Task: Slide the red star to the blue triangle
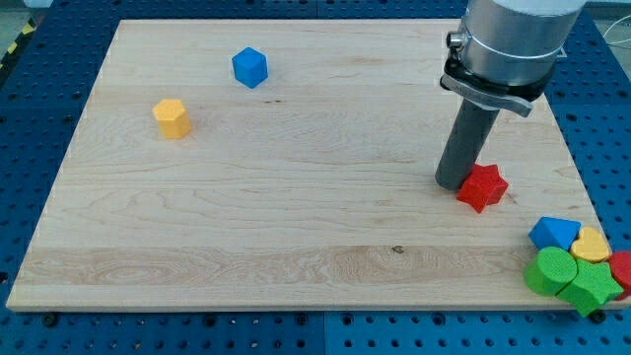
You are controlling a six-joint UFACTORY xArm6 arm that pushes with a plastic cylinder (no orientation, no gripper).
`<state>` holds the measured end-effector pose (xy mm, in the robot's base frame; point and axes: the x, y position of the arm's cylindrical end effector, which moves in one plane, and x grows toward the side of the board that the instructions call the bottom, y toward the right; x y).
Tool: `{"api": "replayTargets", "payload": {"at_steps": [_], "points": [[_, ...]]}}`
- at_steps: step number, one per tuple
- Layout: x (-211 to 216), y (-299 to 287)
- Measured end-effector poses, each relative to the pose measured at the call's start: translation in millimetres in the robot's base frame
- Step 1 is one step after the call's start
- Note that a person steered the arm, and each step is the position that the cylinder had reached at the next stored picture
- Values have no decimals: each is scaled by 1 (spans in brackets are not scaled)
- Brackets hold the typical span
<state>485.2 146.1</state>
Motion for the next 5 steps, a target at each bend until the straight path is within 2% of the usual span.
{"api": "replayTargets", "payload": {"at_steps": [2,3,5], "points": [[-33,19],[-23,38],[11,39]]}}
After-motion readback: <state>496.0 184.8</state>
